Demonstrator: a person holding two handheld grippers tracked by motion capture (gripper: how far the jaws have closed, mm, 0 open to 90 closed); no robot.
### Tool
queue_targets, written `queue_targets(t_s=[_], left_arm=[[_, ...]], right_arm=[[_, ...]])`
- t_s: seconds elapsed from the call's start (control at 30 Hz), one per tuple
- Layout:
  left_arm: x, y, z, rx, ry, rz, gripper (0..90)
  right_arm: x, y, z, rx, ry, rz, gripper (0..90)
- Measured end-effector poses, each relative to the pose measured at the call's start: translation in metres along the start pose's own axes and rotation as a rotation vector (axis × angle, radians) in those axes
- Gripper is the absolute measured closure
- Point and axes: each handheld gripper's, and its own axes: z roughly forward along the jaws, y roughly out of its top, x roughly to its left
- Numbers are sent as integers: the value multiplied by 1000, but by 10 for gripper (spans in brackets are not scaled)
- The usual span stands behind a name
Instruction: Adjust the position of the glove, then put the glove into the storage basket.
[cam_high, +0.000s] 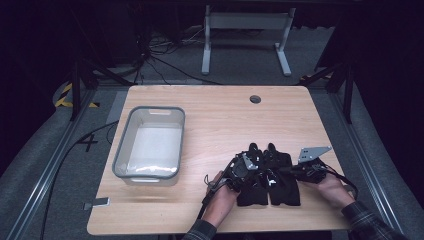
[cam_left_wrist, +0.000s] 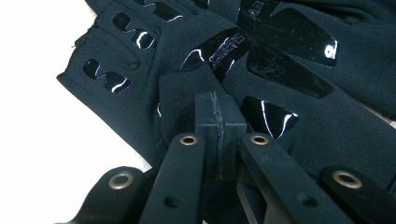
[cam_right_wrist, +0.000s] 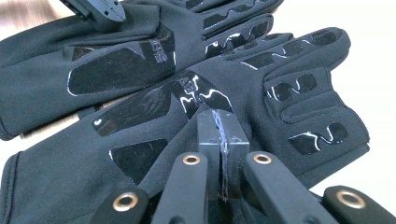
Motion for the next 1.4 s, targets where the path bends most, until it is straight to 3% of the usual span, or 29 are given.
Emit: queue_targets(t_s=[0.17,0.23,0.33,0.47,0.57,0.73,0.83,0.97,1.13,1.4], left_arm=[[3,-1,-8,-39,-3,-23,839],[4,-3,-14,-55,-2,-39,769],[8,-10,-23,-72,24,-66,700],[17,-19,-27,-68,40,-112,593],[20,-22,-24,-63,21,-144,559],[17,-23,-15,-36,4,-141,549],[15,-22,-10,-19,10,-133,556],[12,-21,-10,-10,15,-116,639],[15,-19,-10,-10,6,-144,853],[17,-16,-17,-54,-30,-179,873]], right_arm=[[-1,-1,-5,-16,-4,3,884],[-2,-2,-11,-33,-3,8,885],[0,-9,-20,-45,-6,17,885],[3,-21,-31,-36,-9,25,886],[7,-25,-34,-33,-8,23,886],[10,-28,-33,-12,-7,15,888],[9,-29,-30,4,-8,17,890],[8,-30,-28,9,-5,15,891],[8,-29,-27,11,2,11,892],[7,-29,-26,13,5,10,894]])
